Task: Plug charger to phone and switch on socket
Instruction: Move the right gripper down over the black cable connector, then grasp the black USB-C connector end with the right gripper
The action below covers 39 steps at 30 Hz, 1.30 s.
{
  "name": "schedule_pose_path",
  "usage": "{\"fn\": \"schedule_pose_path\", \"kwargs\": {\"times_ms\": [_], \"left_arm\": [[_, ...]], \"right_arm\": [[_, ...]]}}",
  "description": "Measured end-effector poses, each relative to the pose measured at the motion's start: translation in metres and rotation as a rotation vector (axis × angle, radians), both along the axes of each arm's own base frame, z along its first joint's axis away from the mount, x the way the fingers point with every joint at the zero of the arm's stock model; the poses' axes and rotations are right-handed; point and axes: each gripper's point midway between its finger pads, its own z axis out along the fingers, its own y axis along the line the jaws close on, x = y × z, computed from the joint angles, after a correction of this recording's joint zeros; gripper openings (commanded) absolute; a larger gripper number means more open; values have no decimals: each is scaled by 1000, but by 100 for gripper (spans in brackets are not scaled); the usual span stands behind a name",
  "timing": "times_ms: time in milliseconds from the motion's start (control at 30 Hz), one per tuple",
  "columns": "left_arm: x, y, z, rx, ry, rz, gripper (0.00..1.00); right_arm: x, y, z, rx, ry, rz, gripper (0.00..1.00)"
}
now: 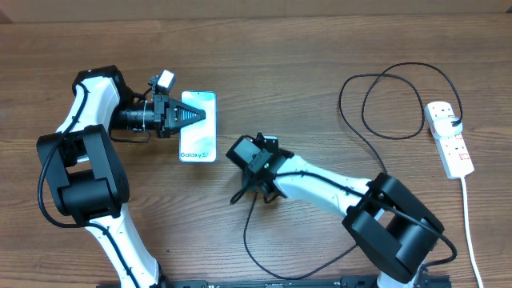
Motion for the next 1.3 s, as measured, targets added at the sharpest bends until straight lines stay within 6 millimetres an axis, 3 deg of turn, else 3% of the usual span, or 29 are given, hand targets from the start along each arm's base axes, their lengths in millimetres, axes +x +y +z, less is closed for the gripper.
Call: {"fn": "schedule_pose_path", "kwargs": {"times_ms": [133,267,467,700,800,1000,1300], "left_arm": [[0,0,0,-2,6,3,4],[0,0,0,-2,7,3,4],[0,0,0,-2,8,3,4],[1,0,0,0,3,4,4],[1,0,0,0,3,4,4],[1,0,0,0,10,6,4],[2,0,-1,-1,31,10,4]], "right_arm": [[21,-22,15,-44,52,29,4],[49,-56,35,-72,80,29,4],[59,-108,27,-91,150,-23,4],[41,-121,-3,-98,189,5,4],[39,-122,-3,-100,193,12,5],[28,-126,-3,-115,233,19,21],[26,-126,-3,-108,241,24,20]]}}
